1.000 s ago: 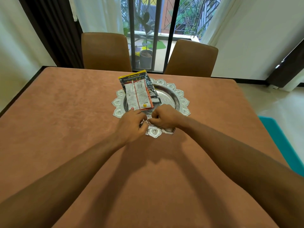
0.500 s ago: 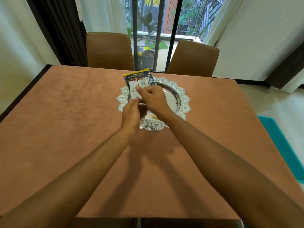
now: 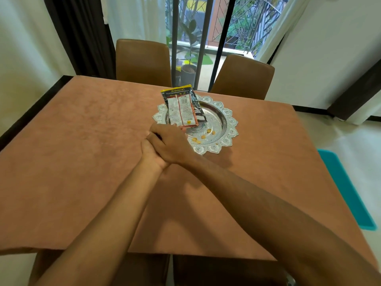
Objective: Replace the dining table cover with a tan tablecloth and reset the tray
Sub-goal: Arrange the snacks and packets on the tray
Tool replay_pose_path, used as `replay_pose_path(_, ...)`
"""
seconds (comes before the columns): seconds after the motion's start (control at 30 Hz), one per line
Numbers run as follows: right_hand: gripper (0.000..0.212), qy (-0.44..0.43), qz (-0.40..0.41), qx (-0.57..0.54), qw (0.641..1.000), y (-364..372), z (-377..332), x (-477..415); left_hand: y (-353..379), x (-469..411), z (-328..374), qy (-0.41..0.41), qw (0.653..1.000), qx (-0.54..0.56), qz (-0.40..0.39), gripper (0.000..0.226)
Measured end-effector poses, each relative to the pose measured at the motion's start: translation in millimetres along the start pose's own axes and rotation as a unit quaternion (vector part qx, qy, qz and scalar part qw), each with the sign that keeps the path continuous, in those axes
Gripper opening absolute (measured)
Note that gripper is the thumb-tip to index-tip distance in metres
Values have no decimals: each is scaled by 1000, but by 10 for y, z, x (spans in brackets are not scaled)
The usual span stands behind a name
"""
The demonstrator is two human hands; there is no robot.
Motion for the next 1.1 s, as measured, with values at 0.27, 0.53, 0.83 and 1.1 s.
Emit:
replay_pose_path(0.27, 22, 79, 154, 5, 985, -598, 467, 35, 107, 237, 140, -75, 995, -15, 67, 37)
replay_pose_path(0.53, 39, 182, -149, 247, 940, -755, 1512, 81, -62, 147, 160, -71, 991, -55, 100, 30)
replay_pose_path(0.83, 43, 83, -214, 263, 937, -381, 1238, 181, -87, 67, 98, -84, 992, -58, 74, 41)
replay_pose_path(1.1, 35, 11, -194, 253, 948, -360, 1152, 226, -54, 110, 60, -90, 992, -60, 67, 41)
Point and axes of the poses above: each hand's wrist, its own x-axis away from the middle knuckle, its own y-axis out of the palm, z = x × y, the point moved 4 cm from there along -x, towards the middle knuckle, and after that the axes turned 11 degrees about x, right-handed, at the moved point
